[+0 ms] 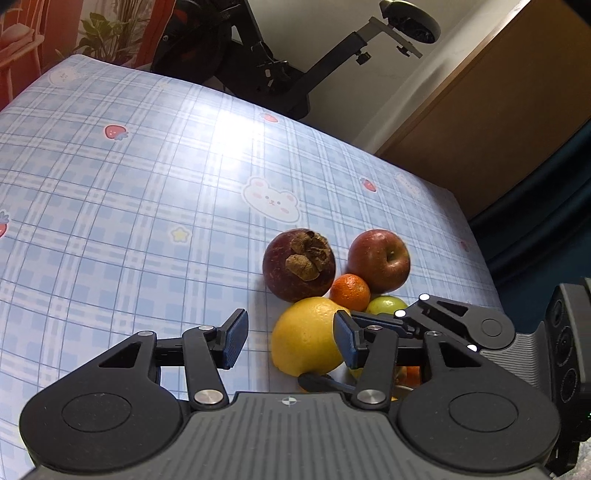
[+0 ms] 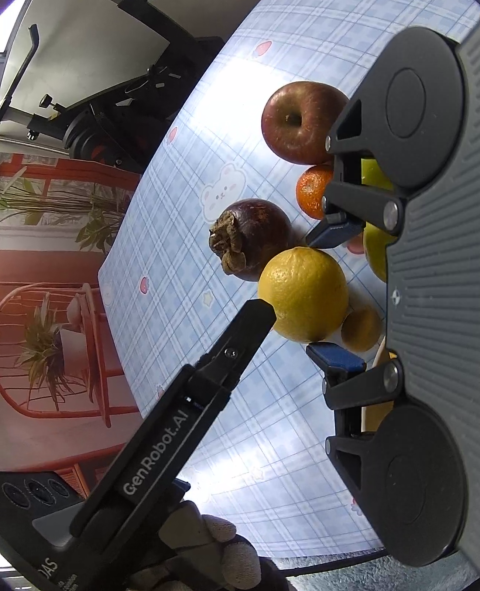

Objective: Organize fruits
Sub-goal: 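Move the left tool to a second yellow lemon and grasp it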

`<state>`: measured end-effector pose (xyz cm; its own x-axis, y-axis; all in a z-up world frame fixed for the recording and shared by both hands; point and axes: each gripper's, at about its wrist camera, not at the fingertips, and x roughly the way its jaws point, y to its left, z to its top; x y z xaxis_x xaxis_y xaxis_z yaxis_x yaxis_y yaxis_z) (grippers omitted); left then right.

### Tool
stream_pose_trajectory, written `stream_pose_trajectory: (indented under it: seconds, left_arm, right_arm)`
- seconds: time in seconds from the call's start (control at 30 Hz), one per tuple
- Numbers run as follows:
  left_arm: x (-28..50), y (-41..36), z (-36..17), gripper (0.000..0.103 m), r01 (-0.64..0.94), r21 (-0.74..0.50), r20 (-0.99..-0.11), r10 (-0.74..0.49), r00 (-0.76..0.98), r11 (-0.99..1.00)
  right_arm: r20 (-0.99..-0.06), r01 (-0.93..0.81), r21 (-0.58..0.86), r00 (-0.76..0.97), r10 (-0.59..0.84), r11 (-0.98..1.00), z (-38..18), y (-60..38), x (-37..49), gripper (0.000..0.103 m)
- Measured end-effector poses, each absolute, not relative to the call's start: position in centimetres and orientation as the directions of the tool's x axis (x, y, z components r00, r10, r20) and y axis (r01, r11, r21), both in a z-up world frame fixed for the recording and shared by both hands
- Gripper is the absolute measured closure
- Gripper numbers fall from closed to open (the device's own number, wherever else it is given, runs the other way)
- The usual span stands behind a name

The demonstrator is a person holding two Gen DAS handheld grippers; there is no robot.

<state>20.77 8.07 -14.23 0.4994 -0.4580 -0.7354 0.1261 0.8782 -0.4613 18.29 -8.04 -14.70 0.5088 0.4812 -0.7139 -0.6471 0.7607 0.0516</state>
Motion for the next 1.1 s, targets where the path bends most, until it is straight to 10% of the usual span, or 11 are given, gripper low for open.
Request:
stream_pose_trajectory:
  seconds: [1.1]
  left_arm:
    - [18.5, 9.2, -12.8, 0.055, 0.116, -0.531, -0.681, -0.504, 0.532, 0.840]
  right_arm:
    - [-0.671, -0.618, 0.118, 0.527, 0.521, 0.777, -13.3, -6.8, 16.3, 0.045]
